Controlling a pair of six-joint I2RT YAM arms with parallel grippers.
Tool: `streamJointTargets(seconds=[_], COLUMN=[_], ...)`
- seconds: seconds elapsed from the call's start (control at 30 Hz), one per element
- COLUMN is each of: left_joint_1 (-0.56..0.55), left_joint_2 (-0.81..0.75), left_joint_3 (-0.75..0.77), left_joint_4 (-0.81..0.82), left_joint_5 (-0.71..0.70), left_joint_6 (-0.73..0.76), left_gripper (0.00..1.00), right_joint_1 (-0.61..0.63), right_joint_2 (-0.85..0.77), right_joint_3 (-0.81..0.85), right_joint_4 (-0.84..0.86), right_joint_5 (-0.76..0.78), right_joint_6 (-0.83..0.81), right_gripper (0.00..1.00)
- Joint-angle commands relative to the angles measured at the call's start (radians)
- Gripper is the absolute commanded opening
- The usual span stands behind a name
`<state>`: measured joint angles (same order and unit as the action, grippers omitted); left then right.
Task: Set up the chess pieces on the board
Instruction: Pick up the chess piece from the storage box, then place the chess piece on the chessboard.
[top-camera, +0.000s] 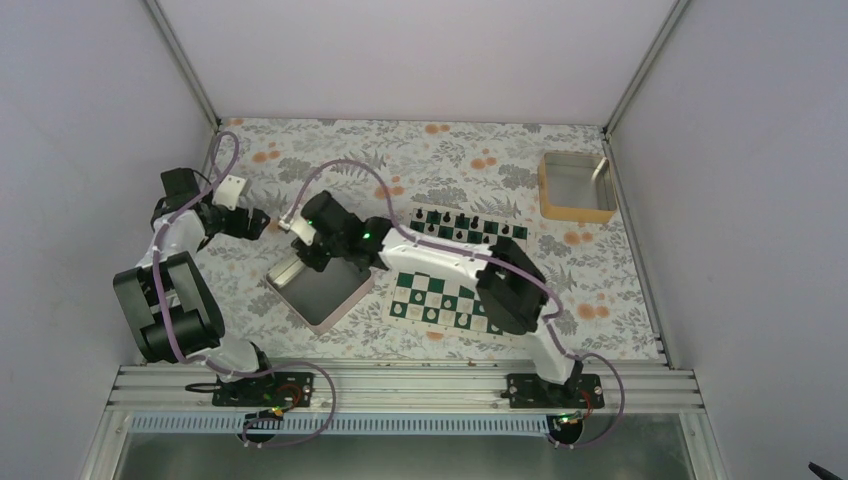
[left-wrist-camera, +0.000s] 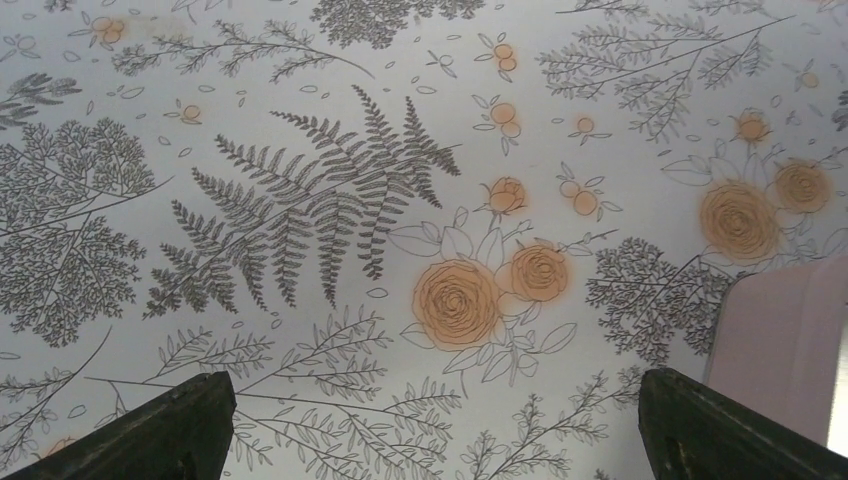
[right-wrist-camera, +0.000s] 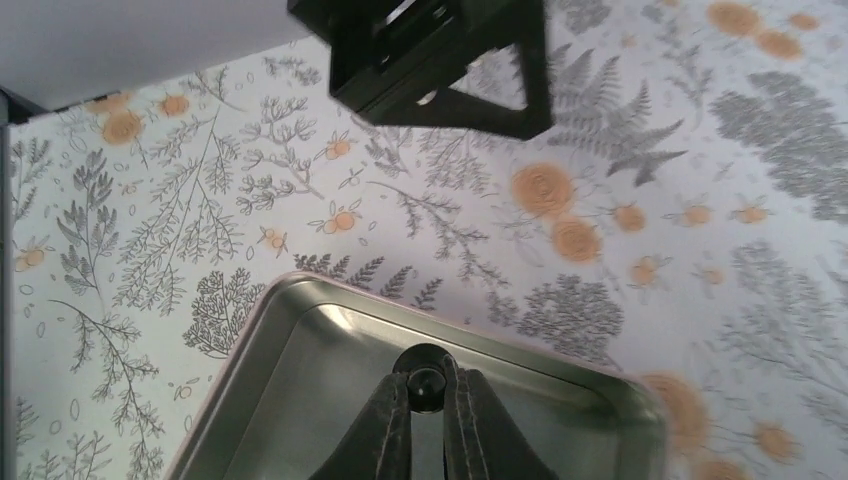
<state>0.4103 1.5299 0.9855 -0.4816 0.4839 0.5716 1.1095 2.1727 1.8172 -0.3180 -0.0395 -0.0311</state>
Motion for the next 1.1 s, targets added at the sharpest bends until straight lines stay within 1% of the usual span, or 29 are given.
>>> streamJointTargets(seconds=[0.0, 0.2, 0.33, 0.4, 0.57, 0.8, 1.07], left_joint_1=[-0.014, -0.041, -0.065, -0.071, -0.090, -0.107, -0.107], left_joint_2=[-0.025, -0.012, -0.011, -0.006, 0.020, 0.039, 0.019], left_joint_3=[0.036, 0.046, 0.042, 0.046, 0.061, 0.026, -0.002], left_joint_4=[-0.016, 0.011, 0.045, 0.056, 0.073, 0.122, 0.164], left_joint_5=[0.038, 0.023, -0.005, -0.013, -0.025, -0.055, -0.033], left_joint_6=[-0.023, -0.052, -0.067, -0.074, -0.091, -0.068, -0.076], left_gripper=[1.00, 1.00, 1.00, 1.00, 1.00, 1.00, 1.00], right_joint_1=[-0.088, -0.228, -0.294, -0.344, -0.467, -0.651, -0.866], right_joint_2=[-0.115, -0.324, -0.492, -0.580, -0.736, -0.910, -1.055], right_joint_3=[-0.109, -0.314, -0.506, -0.584, -0.751, -0.968, -1.114], right_joint_4=[0.025, 0.031, 0.065, 0.071, 0.090, 0.105, 0.080], right_joint_5=[-0.015, -0.013, 0.020, 0.004, -0.014, -0.050, -0.135], right_joint_6=[-0.038, -0.109, -0.183, -0.198, -0.205, -0.250, -0.320], right_gripper=[0.05, 0.05, 0.06, 0.05, 0.05, 0.05, 0.04])
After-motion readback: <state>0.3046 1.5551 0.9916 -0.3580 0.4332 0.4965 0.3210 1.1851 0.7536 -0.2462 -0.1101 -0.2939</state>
